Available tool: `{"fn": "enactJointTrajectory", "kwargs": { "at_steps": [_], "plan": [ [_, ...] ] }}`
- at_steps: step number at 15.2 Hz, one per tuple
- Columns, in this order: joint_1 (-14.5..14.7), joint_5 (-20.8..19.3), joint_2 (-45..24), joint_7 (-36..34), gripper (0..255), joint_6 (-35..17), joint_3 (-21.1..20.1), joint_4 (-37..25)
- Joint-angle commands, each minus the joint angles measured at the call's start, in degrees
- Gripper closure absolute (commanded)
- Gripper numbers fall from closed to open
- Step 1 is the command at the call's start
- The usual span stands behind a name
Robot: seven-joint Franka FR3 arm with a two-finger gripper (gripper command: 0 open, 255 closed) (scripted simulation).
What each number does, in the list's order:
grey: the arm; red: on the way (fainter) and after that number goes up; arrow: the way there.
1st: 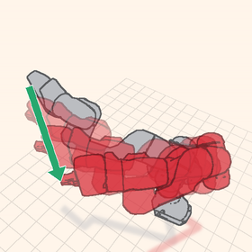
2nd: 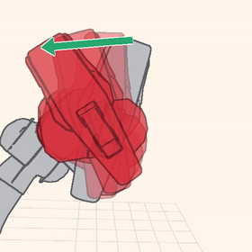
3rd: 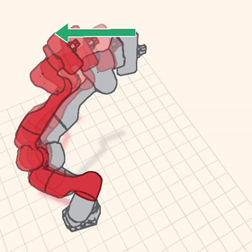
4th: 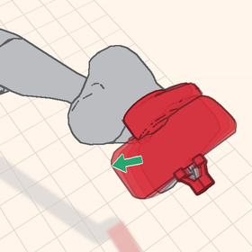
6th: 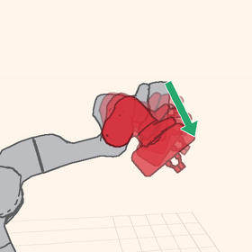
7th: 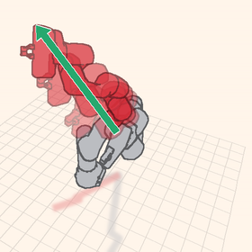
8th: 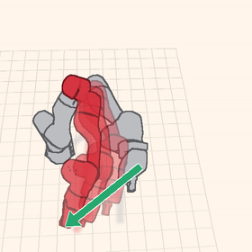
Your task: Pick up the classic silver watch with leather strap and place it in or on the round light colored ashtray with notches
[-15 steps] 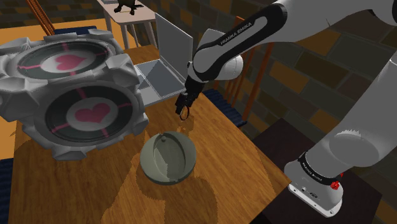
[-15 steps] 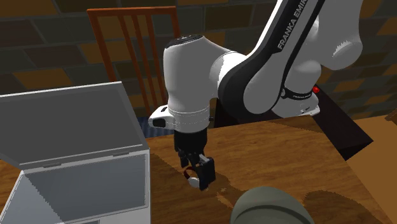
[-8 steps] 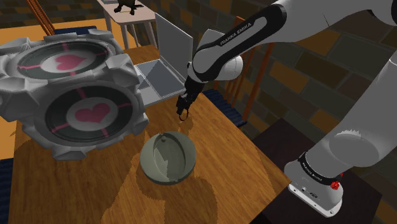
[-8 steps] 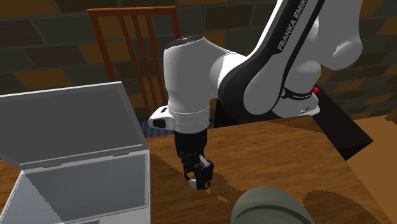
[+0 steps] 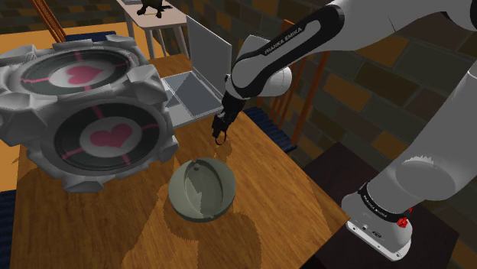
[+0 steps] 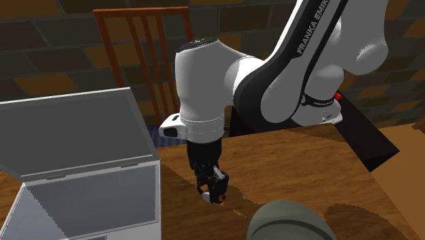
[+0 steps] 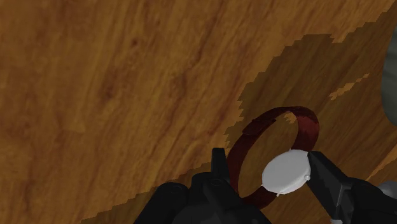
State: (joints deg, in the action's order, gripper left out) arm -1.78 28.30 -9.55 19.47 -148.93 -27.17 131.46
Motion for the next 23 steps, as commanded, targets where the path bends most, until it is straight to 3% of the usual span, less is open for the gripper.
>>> {"fn": "enactJointTrajectory", "kwargs": {
  "at_steps": [1, 20, 23],
  "plan": [
    [0.0, 0.0, 0.0, 0.0, 255, 0.0, 0.0, 0.0],
    [-1.2, -0.9, 10.5, -4.2, 255, 14.3, 0.6, -4.4],
    [0.2, -0.2, 11.9, -6.3, 255, 13.2, -0.8, -2.9]
  ]
}}
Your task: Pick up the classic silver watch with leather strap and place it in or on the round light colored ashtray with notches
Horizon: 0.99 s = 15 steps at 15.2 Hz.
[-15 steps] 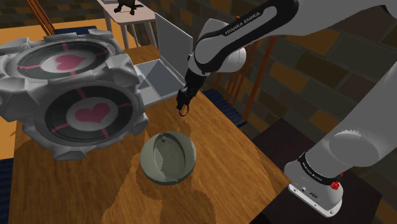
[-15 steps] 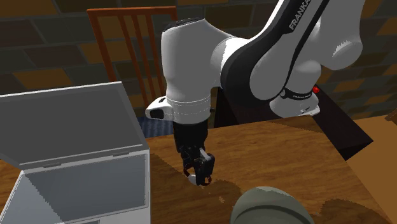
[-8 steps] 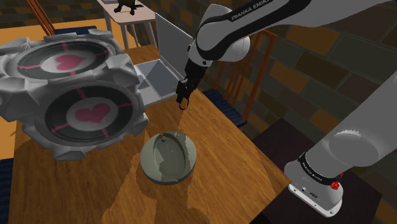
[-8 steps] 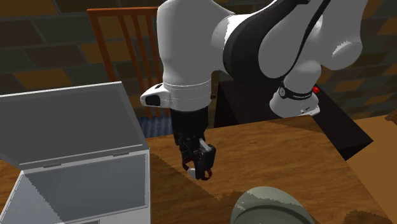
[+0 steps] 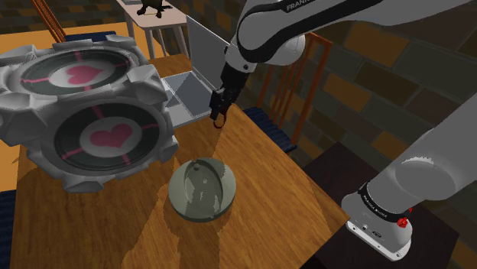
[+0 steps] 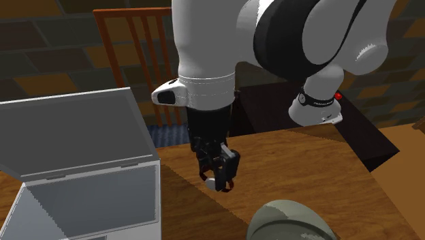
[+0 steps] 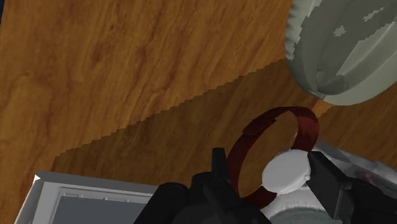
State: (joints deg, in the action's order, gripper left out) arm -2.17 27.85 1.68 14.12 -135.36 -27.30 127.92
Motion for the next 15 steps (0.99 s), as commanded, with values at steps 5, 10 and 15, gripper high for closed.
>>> {"fn": "enactJointTrajectory", "kwargs": {
  "at_steps": [5, 10, 15],
  "plan": [
    [4.0, 1.5, 3.4, -6.9, 255, -3.1, -4.4, 3.5],
    [7.3, 1.4, 4.6, -14.0, 255, -5.7, -8.7, 4.8],
    [9.6, -0.1, 3.4, -20.1, 255, -9.3, -12.4, 5.4]
  ]
}}
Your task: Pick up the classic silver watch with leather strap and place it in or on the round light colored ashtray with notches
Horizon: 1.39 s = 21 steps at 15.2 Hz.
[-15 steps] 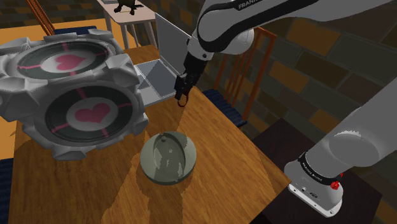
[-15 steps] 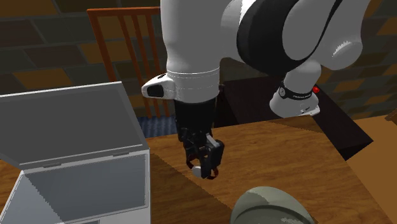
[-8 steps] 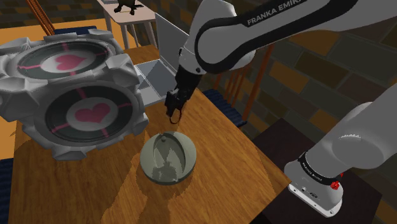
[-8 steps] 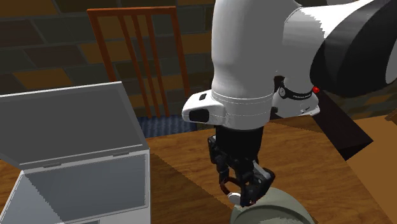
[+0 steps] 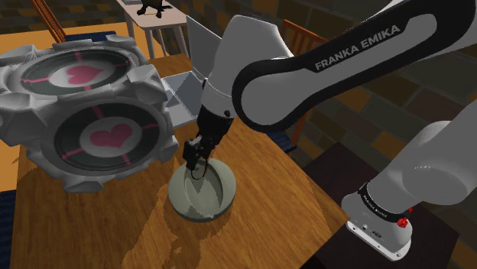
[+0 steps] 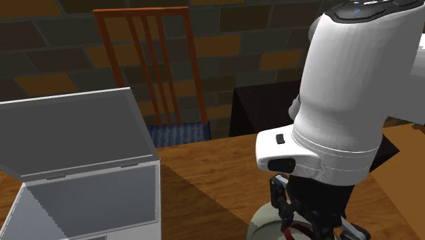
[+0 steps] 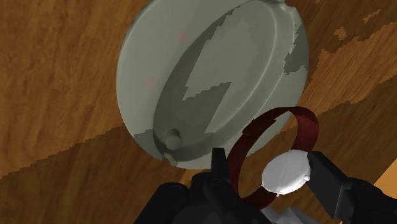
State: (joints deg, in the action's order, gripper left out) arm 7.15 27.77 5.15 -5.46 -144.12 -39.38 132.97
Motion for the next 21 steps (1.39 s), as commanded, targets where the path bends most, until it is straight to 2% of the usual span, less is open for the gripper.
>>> {"fn": "enactJointTrajectory", "kwargs": {
  "at_steps": [1, 12, 20, 21],
  "plan": [
    [0.3, -0.1, -0.7, -0.5, 255, -1.4, -0.5, 0.7],
    [0.8, -2.8, -8.2, -0.6, 255, -11.1, -1.2, 3.6],
    [0.8, -2.9, -8.4, -0.6, 255, -11.4, -1.2, 3.6],
    [0.8, -2.9, -8.4, -0.6, 0, -11.4, -1.2, 3.6]
  ]
}}
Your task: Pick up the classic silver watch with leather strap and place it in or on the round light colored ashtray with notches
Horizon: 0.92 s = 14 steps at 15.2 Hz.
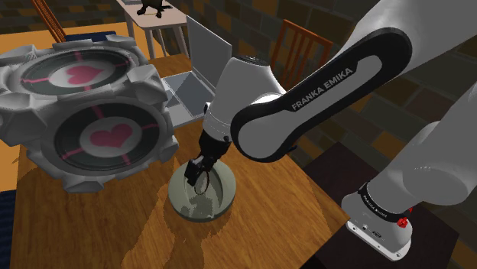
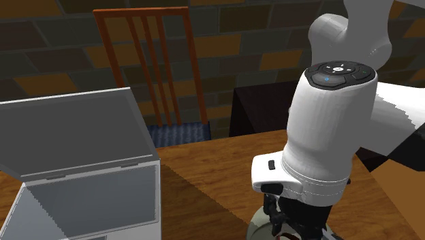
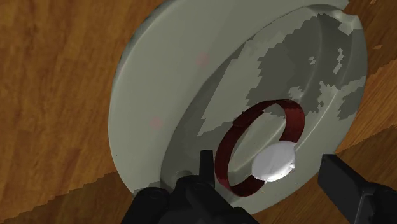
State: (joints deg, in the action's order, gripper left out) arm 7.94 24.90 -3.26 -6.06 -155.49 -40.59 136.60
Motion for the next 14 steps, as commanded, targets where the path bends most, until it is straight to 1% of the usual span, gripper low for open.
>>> {"fn": "enactJointTrajectory", "kwargs": {
  "at_steps": [1, 5, 7, 9, 14],
  "plan": [
    [0.0, 0.0, 0.0, 0.0, 0, 0.0, 0.0, 0.0],
    [0.0, 0.0, 0.0, 0.0, 0, 0.0, 0.0, 0.0],
    [-1.0, 3.7, 5.0, 2.5, 0, 4.6, 0.1, 0.3],
    [-1.2, 6.1, 9.2, 4.1, 0, 8.7, 1.0, 0.3],
    [-1.1, 6.1, 9.2, 4.1, 0, 8.7, 1.1, 0.3]
  ]
}}
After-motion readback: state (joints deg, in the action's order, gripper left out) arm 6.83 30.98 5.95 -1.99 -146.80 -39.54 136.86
